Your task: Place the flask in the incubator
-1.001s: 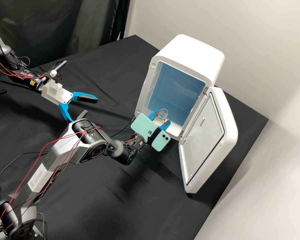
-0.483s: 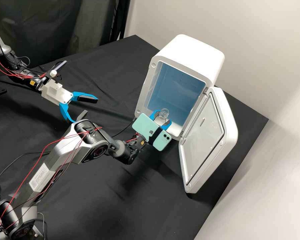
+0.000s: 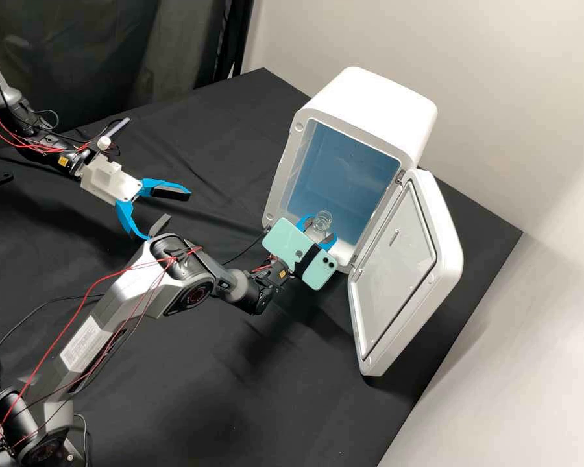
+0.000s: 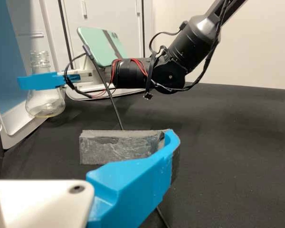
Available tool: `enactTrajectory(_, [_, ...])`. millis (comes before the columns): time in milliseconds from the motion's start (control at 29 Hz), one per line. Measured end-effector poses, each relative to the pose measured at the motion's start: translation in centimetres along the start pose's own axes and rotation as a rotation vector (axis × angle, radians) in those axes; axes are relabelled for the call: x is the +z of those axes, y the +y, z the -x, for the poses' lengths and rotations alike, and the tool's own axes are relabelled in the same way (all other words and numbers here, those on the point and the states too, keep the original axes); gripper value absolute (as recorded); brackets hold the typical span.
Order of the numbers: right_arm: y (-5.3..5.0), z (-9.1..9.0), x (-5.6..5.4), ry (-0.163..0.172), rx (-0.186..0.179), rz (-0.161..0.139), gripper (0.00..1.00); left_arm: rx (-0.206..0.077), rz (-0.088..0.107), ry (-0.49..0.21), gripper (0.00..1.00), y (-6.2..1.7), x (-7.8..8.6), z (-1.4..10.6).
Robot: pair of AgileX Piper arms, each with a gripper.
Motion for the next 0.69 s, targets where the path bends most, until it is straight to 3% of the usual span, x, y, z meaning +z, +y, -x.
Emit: enactTrajectory(691, [-0.09, -0.58, -0.14, 0.006, 0.000, -0.002, 0.00, 0.001, 0.000, 0.003, 1.00, 0.02, -0.08, 0.01])
